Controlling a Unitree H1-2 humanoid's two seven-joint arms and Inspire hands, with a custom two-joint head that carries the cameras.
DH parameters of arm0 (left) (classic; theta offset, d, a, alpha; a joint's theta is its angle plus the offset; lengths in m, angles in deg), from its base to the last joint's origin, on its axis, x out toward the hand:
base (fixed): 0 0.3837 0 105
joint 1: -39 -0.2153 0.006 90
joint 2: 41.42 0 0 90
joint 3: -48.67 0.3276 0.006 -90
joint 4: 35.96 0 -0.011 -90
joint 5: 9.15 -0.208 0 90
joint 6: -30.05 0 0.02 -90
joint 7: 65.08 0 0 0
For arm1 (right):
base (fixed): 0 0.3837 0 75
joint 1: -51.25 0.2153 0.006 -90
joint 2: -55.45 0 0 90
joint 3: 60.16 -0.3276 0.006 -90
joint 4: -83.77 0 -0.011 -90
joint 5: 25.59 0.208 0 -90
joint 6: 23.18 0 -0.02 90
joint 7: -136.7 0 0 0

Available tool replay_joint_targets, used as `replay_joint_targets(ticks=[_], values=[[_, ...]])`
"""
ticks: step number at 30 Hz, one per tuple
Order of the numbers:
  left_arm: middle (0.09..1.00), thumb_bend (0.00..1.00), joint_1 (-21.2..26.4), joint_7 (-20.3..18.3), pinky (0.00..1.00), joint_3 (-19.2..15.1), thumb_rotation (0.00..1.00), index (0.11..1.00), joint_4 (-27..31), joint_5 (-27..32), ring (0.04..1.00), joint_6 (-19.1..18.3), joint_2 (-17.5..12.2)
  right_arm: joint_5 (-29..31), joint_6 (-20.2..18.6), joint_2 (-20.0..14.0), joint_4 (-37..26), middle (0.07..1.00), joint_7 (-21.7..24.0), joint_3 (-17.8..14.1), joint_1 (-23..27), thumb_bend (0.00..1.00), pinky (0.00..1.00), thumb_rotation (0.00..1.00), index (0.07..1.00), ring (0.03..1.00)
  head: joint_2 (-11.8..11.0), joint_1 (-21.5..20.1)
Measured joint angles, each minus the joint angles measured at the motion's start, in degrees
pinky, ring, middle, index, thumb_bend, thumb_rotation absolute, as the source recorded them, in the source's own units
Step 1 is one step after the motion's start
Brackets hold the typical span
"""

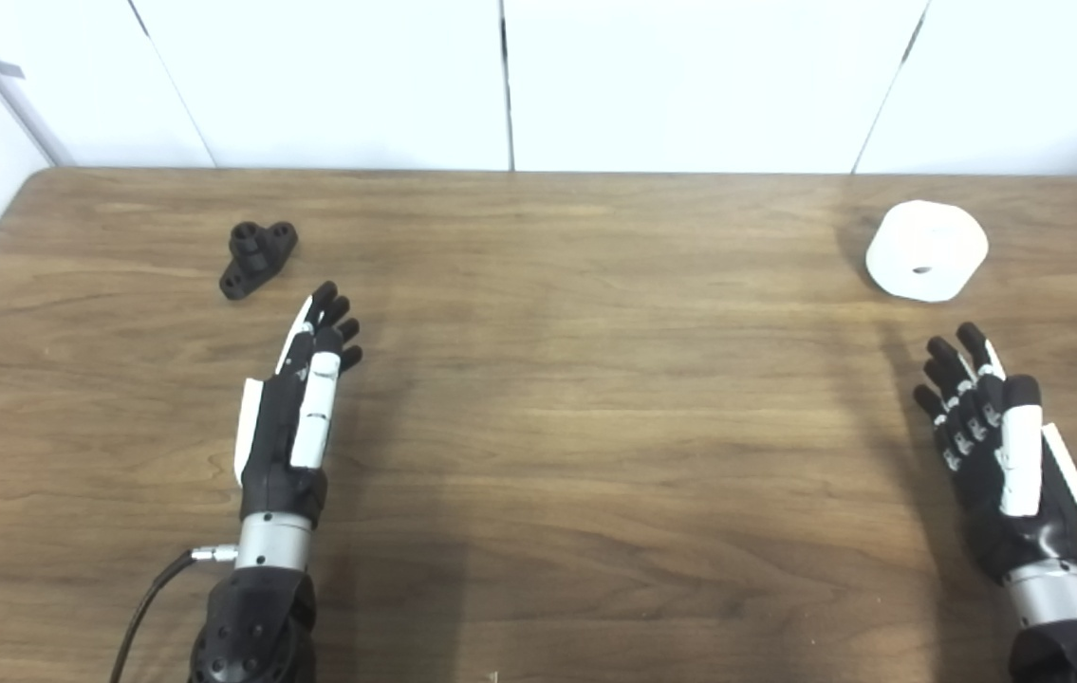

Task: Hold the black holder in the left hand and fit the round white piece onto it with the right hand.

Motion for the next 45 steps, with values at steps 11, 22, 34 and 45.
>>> replay_joint_targets(ticks=[11, 22, 34, 45], values=[[0.934, 0.5, -0.1, -0.16, 0.91, -0.02, 0.93, 0.947, 0.01, 0.99, 0.904, -0.13, 0.24, 0.09, 0.3, -0.38, 0.06, 0.948, -0.06, 0.01, -0.23, 0.61, 0.97, 1.0, 1.0, 0.974, -0.44, 0.88], [0.944, 0.53, -0.25, 0.18, 0.89, 1.29, 0.92, 0.968, -0.19, -0.07, 0.902, -0.05, 0.7, 0.73, 3.07, -1.19, 1.99, 0.956, 0.27, -0.01, -0.26, 0.6, 1.0, 1.0, 1.0, 0.983, -3.77, 8.25], [0.917, 0.54, -0.31, 1.76, 0.9, 3.34, 0.88, 0.939, -3.42, -2.31, 0.889, 2.67, 2.08, 3.16, 9.13, -3.46, 7.33, 0.973, 2.99, -0.68, 0.28, 0.65, 1.0, 1.0, 1.0, 1.0, -9.04, 15.9], [0.912, 0.55, -0.29, 3.57, 0.89, 4.55, 0.93, 0.943, -6.39, -4.84, 0.895, 5.13, 3.02, 2.63, 13.8, -5.2, 10.58, 0.951, 4.45, -0.62, 0.86, 0.58, 1.0, 1.0, 1.0, 0.997, -13.27, 18.02]])
